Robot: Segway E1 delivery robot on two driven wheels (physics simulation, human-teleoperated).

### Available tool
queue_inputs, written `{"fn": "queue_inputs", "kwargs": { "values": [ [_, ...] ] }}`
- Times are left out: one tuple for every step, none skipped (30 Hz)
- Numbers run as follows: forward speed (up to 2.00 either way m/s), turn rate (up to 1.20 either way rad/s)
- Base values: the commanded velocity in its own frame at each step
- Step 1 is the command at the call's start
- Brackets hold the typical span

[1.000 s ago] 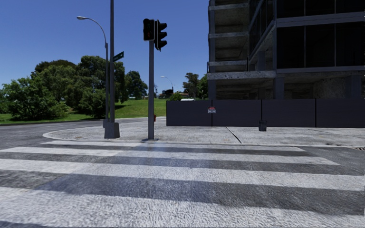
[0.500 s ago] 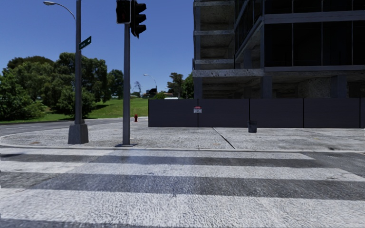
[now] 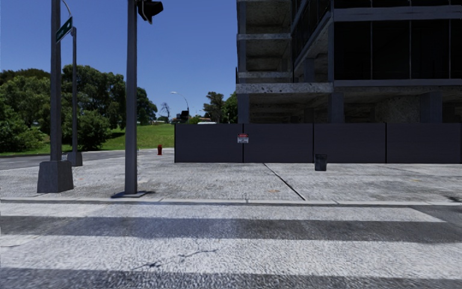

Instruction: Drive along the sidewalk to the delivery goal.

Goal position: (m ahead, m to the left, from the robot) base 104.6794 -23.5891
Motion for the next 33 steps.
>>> {"fn": "queue_inputs", "kwargs": {
  "values": [
    [1.78,0.0],
    [1.78,0.0],
    [1.78,0.0],
    [1.78,0.0],
    [1.78,0.0],
    [1.78,0.0],
    [1.78,0.0],
    [1.78,0.0],
    [1.78,0.0],
    [1.78,0.0],
    [1.78,0.0],
    [1.78,0.0],
    [1.78,0.0],
    [1.78,0.0],
    [1.77,0.0],
    [1.77,0.0],
    [1.77,0.0],
    [1.77,0.0],
    [1.77,0.0],
    [1.77,0.0],
    [1.77,0.0],
    [1.77,0.0],
    [1.77,0.0],
    [1.77,0.0],
    [1.76,0.0],
    [1.76,0.0],
    [1.76,0.0],
    [1.76,0.0],
    [1.76,0.0],
    [1.75,0.0],
    [1.75,0.0],
    [1.75,0.0],
    [1.75,0.0]
  ]
}}
